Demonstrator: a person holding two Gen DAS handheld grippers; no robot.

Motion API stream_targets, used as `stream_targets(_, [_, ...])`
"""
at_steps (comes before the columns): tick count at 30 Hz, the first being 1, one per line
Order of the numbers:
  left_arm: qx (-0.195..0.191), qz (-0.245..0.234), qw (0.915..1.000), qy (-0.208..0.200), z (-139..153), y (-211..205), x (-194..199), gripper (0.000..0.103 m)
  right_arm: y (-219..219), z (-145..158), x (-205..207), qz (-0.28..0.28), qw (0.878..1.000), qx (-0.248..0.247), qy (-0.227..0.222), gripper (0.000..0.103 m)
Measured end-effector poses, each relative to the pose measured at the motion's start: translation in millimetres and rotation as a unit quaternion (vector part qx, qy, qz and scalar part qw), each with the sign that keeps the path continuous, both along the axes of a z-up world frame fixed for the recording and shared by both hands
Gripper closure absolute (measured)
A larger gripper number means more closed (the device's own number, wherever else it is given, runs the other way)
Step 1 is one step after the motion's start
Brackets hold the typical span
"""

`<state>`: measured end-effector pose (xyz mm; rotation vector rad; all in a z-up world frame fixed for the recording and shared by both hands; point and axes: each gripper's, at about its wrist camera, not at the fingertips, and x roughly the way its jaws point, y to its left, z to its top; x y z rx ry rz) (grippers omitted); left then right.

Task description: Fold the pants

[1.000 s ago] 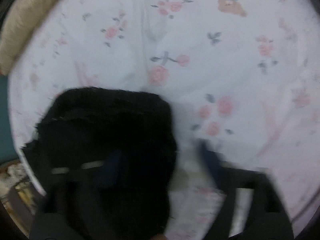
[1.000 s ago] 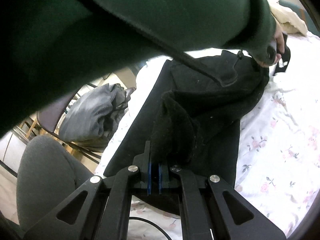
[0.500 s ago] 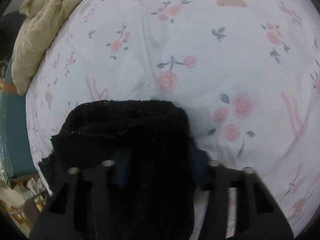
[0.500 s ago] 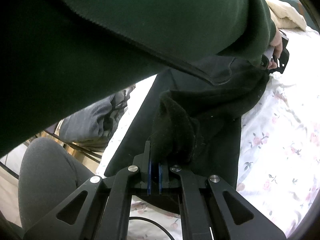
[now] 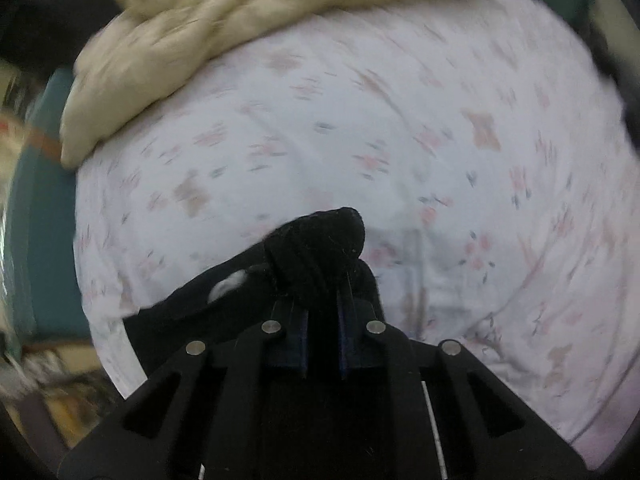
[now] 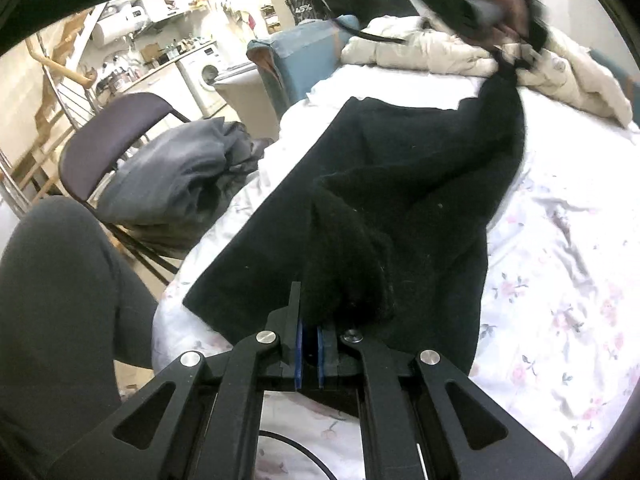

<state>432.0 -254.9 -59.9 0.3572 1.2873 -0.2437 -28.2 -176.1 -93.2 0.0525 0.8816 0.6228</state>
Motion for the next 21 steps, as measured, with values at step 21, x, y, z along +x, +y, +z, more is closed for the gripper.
stream_targets(21, [-0.212, 0.215, 0.9524, -0.043, -92, 336, -34, 0.090, 152, -21, -2, 0.181, 0.980, -0.080, 0.028, 0.099])
